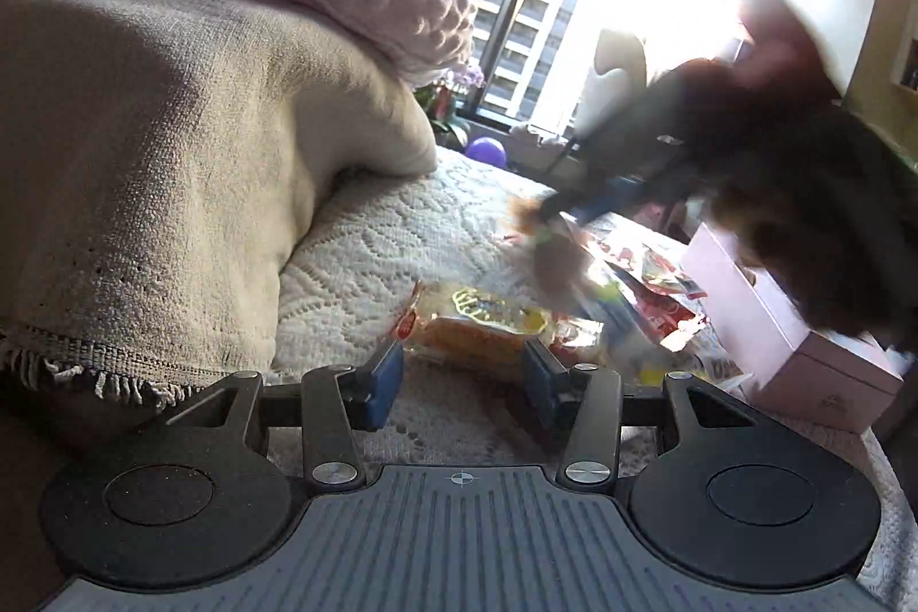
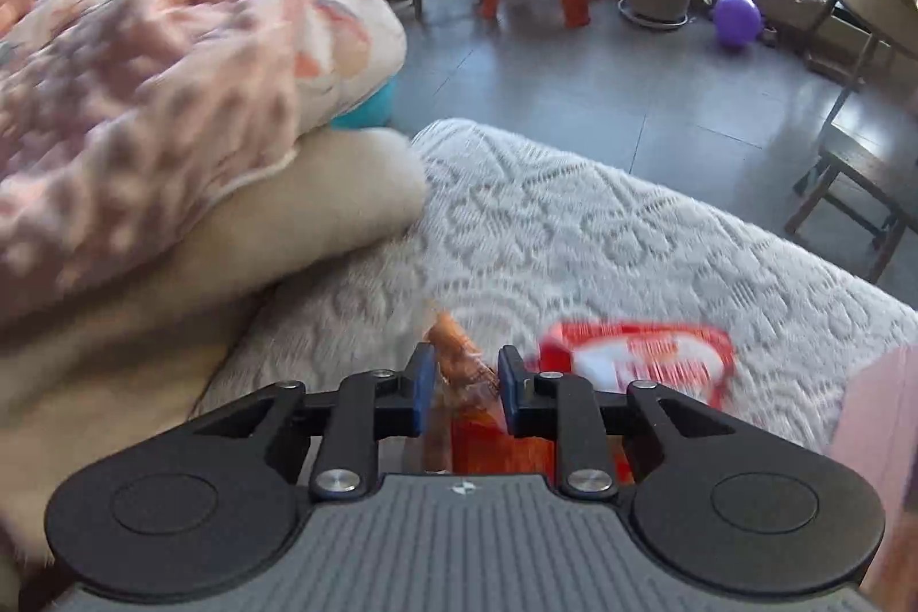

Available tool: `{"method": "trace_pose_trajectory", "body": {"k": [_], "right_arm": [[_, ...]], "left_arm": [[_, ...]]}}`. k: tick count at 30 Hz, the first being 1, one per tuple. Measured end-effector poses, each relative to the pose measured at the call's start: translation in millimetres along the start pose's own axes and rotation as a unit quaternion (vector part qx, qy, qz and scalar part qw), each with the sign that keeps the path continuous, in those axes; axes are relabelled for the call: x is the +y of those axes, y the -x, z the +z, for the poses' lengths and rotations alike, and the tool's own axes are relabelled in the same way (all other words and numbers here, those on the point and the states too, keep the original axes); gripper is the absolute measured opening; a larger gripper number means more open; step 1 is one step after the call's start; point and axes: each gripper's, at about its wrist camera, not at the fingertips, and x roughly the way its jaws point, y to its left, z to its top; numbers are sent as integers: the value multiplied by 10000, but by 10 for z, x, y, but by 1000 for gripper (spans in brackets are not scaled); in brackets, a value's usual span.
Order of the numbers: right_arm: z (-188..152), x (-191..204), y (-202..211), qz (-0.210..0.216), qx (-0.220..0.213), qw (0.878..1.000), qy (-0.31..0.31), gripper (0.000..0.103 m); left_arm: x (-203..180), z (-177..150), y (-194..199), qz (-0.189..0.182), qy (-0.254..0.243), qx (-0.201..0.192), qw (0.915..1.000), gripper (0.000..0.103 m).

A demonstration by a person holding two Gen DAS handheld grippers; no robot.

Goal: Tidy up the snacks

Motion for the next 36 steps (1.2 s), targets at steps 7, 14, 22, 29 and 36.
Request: {"method": "trace_pose_trajectory", "body": {"k": [7,14,22,29,36], "right_arm": [[-754,-219,848,434,-71,9987,-274,4],[-1619,-422,1611,562,-535,9963,-356,4],[-2353,-613,1682,-223,-1131,9929,-301,37],[-2446,-660,1556,60,-1243,9908,-525,46],[-2006,-255,977,332,-800,9925,-862,48]], "left_arm": [[-175,22,148,50,-265,-160,9995,51],[-741,45,312,-726,-871,305,9931,51],[-1314,-260,190,-1059,-2167,1086,9644,51],[-1179,-305,332,-665,-2185,1228,9658,52],[-666,-97,347,650,-1337,1046,9833,51]]}}
